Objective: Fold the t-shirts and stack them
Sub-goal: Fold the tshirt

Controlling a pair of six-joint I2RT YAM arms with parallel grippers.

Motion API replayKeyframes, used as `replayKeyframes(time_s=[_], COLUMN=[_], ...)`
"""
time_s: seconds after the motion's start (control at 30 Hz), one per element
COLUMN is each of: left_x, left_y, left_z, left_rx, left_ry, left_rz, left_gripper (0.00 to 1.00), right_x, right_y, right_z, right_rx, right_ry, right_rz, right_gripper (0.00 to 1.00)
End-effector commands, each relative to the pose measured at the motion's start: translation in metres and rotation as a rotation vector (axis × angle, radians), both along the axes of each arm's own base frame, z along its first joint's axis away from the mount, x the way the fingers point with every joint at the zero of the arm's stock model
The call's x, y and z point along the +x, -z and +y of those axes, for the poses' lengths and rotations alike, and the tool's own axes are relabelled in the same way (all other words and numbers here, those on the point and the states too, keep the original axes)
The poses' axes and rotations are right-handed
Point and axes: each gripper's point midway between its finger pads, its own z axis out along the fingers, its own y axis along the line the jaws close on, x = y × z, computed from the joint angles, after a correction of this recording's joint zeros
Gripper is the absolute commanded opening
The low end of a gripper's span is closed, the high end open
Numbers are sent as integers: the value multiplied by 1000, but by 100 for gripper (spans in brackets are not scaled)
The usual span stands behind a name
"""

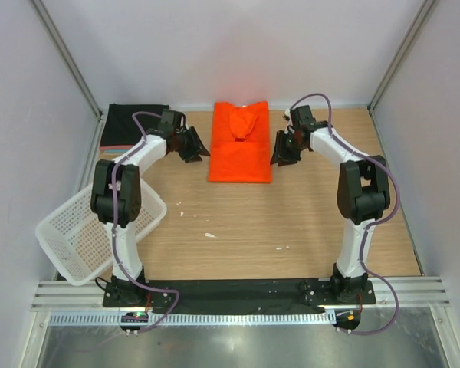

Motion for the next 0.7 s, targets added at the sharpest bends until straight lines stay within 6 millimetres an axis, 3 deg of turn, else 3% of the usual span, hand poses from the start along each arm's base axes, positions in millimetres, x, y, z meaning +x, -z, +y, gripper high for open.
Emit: replayKeyframes(time_s=[0.0,0.27,0.67], left_x=[-27,-56,-60], left_y=[6,40,72], left_z=[-7,-4,-10], left_rx=[26,51,52], left_ry=[79,86,104], left_rz=[12,94,164], left_gripper=[41,43,43], right_x=[-22,-44,-46], right_y=[-13,13,39], right_z=[9,15,21], right_rx=[55,118,188], right_ry=[-66,-64,-63], right_rz=[-4,75,122], right_gripper=[39,42,42])
